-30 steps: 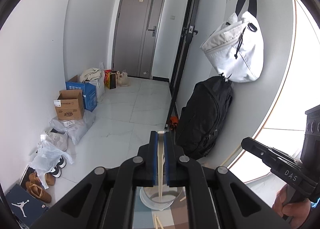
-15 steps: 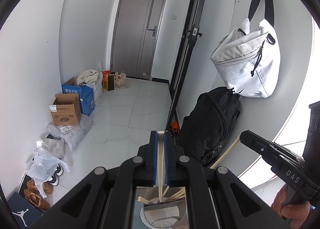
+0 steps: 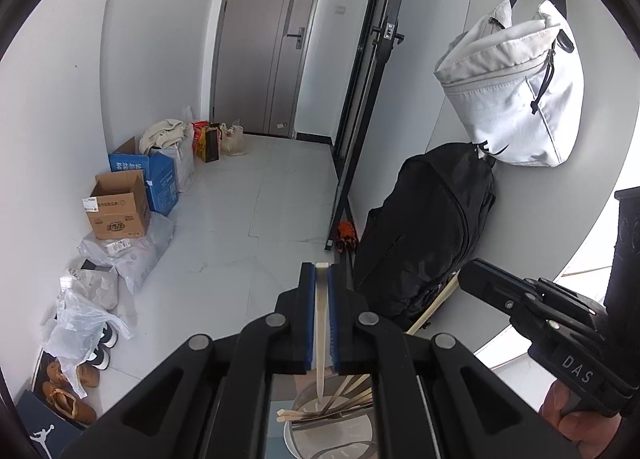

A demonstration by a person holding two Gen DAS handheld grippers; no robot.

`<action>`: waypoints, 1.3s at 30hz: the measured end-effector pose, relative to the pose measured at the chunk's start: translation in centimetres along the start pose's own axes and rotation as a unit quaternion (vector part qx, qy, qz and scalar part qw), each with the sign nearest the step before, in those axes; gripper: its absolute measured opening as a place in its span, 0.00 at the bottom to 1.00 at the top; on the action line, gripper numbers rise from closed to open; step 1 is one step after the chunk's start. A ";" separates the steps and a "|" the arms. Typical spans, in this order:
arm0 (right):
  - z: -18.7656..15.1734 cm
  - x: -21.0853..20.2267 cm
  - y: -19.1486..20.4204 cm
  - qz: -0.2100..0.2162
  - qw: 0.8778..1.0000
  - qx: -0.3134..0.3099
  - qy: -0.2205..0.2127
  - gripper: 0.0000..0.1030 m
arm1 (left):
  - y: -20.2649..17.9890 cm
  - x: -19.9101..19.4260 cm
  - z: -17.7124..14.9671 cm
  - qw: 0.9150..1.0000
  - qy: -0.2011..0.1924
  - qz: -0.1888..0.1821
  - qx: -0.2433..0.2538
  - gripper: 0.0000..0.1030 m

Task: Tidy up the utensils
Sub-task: 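Open both grippers, dropping the chopsticks into the holder, then move both grippers down toward the last chopsticks on the cloth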

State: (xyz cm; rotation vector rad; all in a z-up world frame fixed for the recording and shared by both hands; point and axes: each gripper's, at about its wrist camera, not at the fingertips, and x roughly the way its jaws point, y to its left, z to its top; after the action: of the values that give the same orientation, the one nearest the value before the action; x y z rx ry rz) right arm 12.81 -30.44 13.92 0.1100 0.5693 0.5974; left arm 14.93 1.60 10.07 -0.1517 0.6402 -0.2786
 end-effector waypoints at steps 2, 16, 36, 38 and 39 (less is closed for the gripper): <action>-0.4 0.5 -0.1 0.001 1.000 -0.002 0.005 0.05 | 0.0 0.5 -0.1 1.000 0.009 -0.007 0.002 0.02; -4.2 1.9 -3.4 0.047 0.995 0.070 0.056 0.21 | 1.1 1.9 -1.0 0.995 0.077 -0.063 -0.015 0.19; -5.9 -3.8 -3.4 0.027 0.997 0.067 0.038 0.57 | -0.7 -2.6 -1.6 0.999 0.021 -0.034 -0.030 0.68; -6.4 -4.6 -3.3 0.032 0.997 0.064 0.039 0.62 | -0.7 -3.4 -2.6 0.999 0.014 -0.025 -0.031 0.70; -6.8 -4.9 -3.1 0.033 0.997 0.062 0.039 0.64 | -0.8 -3.8 -3.1 0.999 0.012 -0.020 -0.032 0.70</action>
State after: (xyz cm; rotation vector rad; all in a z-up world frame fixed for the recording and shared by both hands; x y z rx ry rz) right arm 7.38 -36.19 9.77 0.2233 0.6805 0.6328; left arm 10.02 1.86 9.96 -0.2226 0.6704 -0.2994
